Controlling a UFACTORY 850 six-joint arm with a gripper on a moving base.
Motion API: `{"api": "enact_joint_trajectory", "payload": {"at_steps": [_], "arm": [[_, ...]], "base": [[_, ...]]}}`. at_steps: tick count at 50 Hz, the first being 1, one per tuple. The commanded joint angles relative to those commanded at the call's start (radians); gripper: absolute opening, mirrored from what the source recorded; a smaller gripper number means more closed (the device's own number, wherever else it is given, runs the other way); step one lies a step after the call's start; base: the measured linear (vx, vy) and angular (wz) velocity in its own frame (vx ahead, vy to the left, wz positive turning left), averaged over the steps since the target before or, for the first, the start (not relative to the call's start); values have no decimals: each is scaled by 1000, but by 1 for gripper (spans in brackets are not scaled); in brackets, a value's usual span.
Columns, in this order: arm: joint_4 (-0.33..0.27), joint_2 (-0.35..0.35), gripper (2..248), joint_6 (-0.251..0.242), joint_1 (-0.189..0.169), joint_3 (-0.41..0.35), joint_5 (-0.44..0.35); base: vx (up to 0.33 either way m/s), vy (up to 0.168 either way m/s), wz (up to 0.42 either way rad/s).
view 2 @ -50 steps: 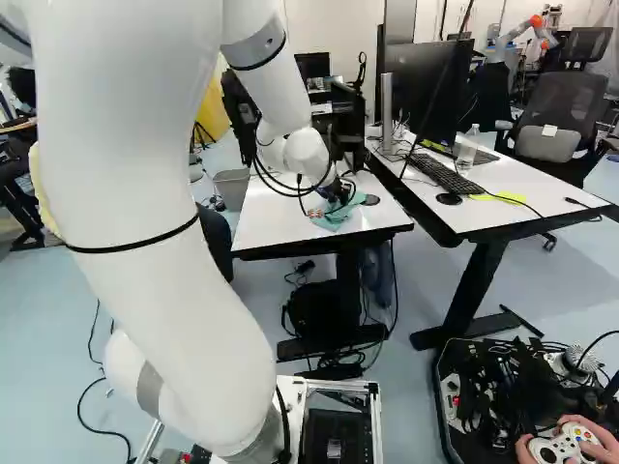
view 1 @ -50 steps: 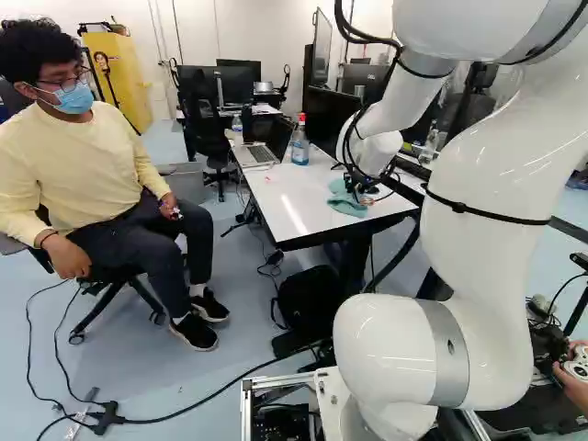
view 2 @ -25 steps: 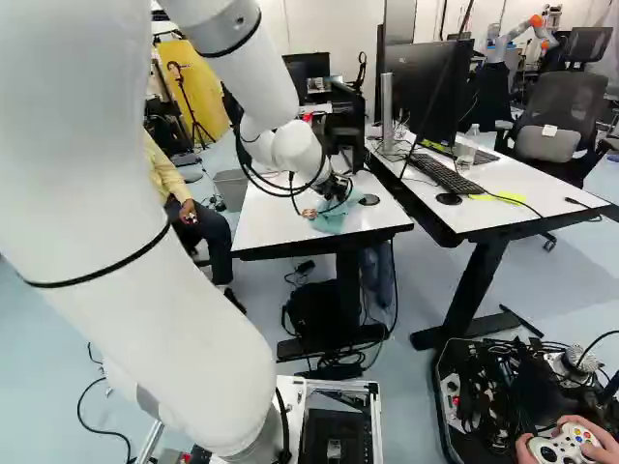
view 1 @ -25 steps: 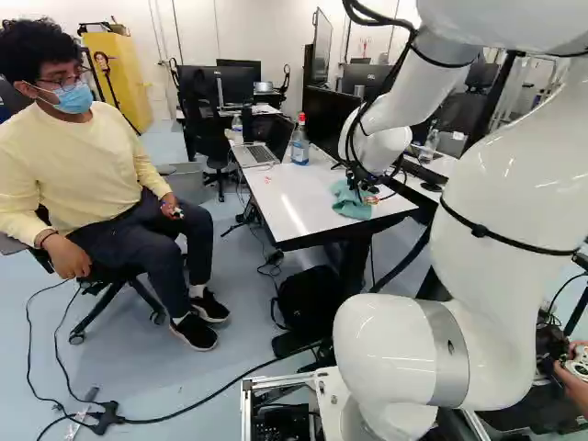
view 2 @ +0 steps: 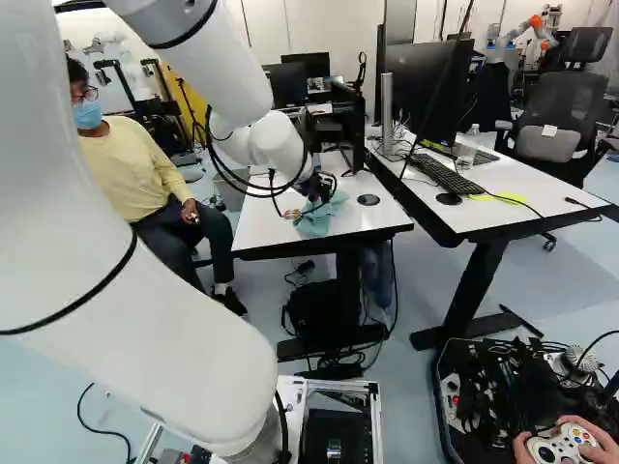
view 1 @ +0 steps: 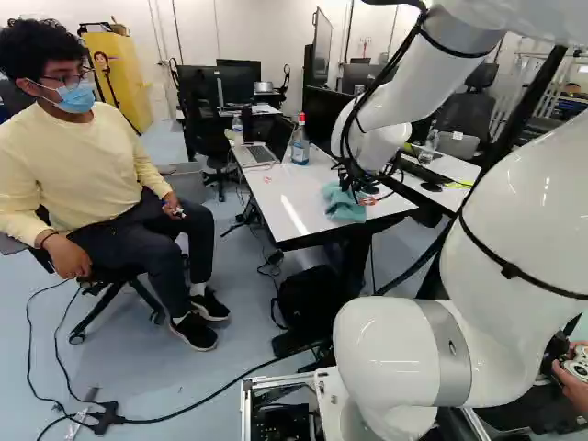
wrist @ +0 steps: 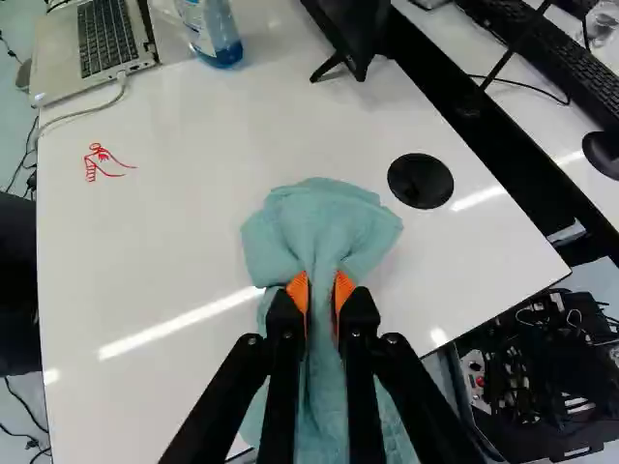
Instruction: Clean the table with the green towel
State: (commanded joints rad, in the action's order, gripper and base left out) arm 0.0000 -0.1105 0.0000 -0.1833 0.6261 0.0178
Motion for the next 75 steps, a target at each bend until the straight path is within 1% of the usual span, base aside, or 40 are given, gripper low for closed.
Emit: {"api": "enact_joint_trajectory", "payload": {"at_steps": [10,22,41,50,59,65,75], "arm": [[0,-30,51,0,19,-2,33],[0,-67,51,0,24,-6,66],[0,-72,51,0,24,-5,72],[0,-40,51,0,28,25,68],[0,9,51,0,34,70,25],[0,40,51,0,45,100,4],[0,92,51,0,68,151,-2]], "base": [[0,0,0],[0,0,0],[0,0,0],[0,0,0],[0,0,0],[0,0,0],[0,0,0]]}}
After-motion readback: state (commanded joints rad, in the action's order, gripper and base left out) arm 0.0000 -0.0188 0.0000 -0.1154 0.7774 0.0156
